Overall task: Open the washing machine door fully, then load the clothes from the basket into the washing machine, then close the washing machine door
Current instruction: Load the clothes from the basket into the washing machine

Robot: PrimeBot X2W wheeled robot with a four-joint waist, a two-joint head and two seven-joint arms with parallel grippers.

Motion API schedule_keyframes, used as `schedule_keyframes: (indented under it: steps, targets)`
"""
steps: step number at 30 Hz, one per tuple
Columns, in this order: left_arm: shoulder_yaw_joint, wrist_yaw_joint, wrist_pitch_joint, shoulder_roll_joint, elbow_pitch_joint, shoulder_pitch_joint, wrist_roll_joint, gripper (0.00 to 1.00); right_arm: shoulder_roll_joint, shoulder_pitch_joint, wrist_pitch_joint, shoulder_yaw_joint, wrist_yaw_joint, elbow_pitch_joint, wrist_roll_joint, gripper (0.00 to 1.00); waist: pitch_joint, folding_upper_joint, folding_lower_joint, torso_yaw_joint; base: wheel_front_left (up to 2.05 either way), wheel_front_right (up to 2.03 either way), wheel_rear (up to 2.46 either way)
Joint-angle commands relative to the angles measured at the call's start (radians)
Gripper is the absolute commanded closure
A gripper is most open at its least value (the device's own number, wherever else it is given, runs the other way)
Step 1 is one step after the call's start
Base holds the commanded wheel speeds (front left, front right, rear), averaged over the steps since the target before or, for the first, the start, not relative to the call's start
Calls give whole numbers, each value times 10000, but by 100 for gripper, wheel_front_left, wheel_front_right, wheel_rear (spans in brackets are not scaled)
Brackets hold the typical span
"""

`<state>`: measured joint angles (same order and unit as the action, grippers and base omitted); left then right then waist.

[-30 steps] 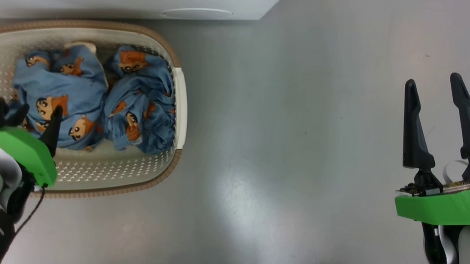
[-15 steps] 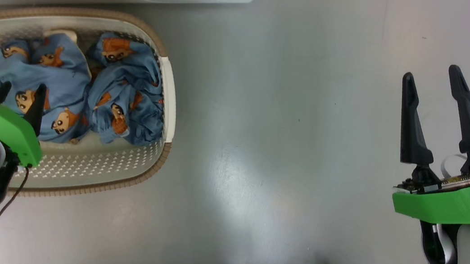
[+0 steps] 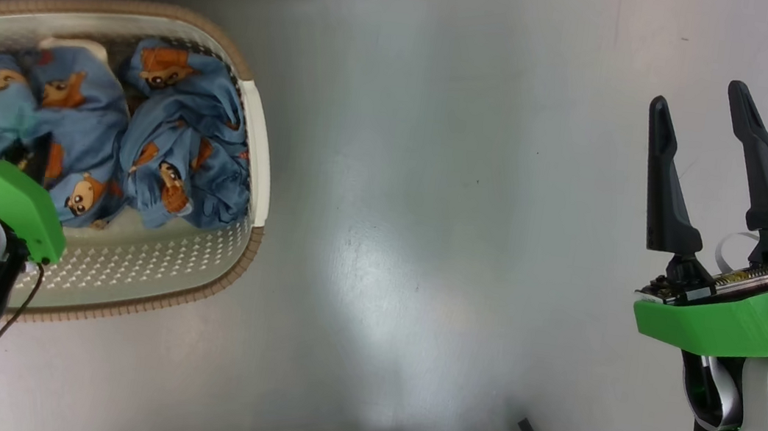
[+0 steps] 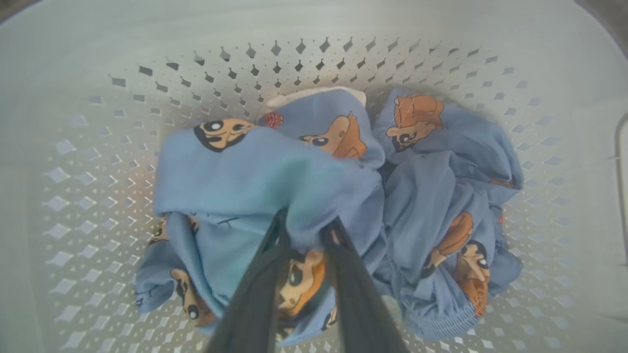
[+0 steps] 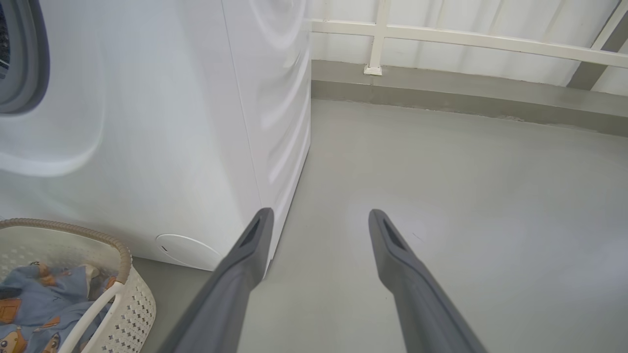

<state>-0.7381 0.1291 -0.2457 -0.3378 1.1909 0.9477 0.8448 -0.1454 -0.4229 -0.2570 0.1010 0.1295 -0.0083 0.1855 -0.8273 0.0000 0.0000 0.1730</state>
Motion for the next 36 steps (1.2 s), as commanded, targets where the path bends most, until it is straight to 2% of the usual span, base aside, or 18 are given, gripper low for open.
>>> schedule_keyframes:
  steps: [1,11,20,26,36]
  targets:
    - [90,15,-8,-428,8,-86,151,100,34,234,-48,162,12,-231,-100,0,42,0,0,-14,0,0,0]
    - [-51,15,-69,-345,7,-369,999,100,22,263,-48,107,12,-141,-102,0,509,0,0,-163,0,0,0]
    - [646,15,-155,-233,-515,-977,1548,100,-21,503,-48,12,12,67,-68,0,1495,0,0,-503,0,0,0]
    - [1694,15,-158,-207,-1297,-1721,802,100,-91,793,-48,-34,12,246,-41,0,2286,0,0,-708,0,0,0]
    - [3735,15,-159,73,-2706,-3246,-1082,100,-132,1394,-48,-149,12,538,47,0,3627,0,0,-891,0,0,0]
